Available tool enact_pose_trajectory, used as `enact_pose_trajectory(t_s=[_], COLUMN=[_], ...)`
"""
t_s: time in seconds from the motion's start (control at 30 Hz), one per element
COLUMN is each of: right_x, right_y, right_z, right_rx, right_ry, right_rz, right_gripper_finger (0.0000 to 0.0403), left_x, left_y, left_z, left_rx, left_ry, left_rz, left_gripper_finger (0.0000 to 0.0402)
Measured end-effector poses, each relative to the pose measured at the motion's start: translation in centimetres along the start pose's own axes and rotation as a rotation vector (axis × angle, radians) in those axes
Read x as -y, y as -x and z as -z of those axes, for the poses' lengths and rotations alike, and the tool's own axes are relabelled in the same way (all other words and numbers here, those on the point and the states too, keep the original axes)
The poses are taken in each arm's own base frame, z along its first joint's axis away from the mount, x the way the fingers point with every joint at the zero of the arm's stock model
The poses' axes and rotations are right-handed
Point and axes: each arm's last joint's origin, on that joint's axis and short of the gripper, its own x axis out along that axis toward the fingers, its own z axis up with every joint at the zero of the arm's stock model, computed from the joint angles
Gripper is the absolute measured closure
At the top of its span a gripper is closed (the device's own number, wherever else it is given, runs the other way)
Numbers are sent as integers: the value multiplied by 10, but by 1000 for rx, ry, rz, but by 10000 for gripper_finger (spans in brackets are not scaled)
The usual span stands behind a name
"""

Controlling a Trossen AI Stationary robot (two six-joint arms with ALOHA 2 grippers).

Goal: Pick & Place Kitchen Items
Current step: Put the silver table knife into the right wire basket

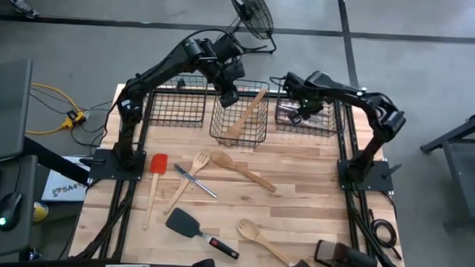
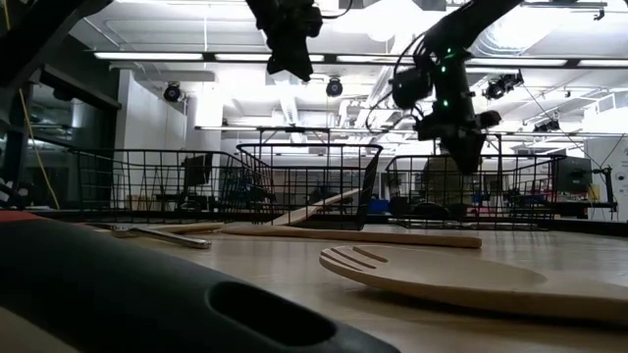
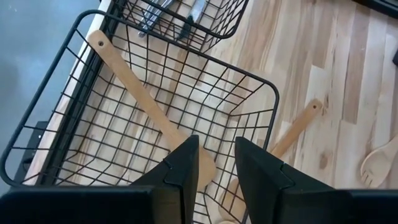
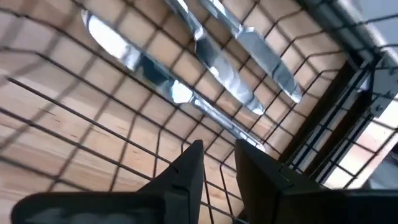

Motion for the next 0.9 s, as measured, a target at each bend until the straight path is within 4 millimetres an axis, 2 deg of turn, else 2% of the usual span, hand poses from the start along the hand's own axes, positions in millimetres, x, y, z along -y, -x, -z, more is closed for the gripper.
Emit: enact_pose_trajectory(t_s=[0.23,0.4,0.73,0.9], right_x=[10,19,40,45], right_y=[36,65,119,131], right_z=[6,21,57,64], right_rx=[184,302,632,758], right_ry=[-51,-49,161,289], right_rz=[-134,-263,-449,-470], right_gripper_finger=[320,321,321,322], left_x=[0,-1,1,15], left_y=[0,0,-1,-4], left_z=[0,0,4,8], left_rx=[-4,3,-48,-101], left_ry=[31,73,191,215], left_rz=[0,-21,-115,-137], left_gripper_finger=[300,300,300,300])
